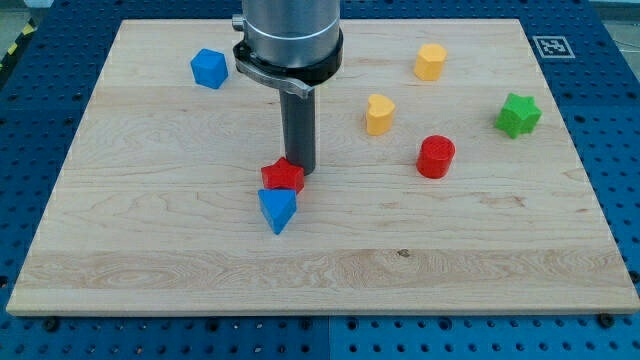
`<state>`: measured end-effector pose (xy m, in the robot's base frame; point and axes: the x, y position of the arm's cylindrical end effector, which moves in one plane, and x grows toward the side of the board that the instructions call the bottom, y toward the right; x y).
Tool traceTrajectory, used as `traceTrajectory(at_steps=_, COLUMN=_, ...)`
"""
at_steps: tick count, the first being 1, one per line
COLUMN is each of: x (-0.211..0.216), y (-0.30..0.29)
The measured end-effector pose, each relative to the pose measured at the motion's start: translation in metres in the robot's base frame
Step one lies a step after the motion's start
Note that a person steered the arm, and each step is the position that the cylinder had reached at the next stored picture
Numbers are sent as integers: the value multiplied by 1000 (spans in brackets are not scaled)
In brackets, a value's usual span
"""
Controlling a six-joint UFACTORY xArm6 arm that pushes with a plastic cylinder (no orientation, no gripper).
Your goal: Slide the red star to the top right side of the blue triangle
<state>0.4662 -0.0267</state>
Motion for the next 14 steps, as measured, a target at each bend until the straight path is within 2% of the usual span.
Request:
traceTrajectory(at_steps=1, x=-22, y=-6)
traceTrajectory(at_steps=3, x=-20, y=-32)
traceTrajectory(at_steps=6, x=4, y=39)
traceTrajectory(at_steps=7, x=-9, y=9)
traceTrajectory(at_steps=8, x=-9, y=-47)
traceTrajectory(at_steps=11, x=-2, y=-72)
traceTrajectory(at_steps=13, x=-2, y=17)
traceTrajectory(at_steps=14, x=4, y=32)
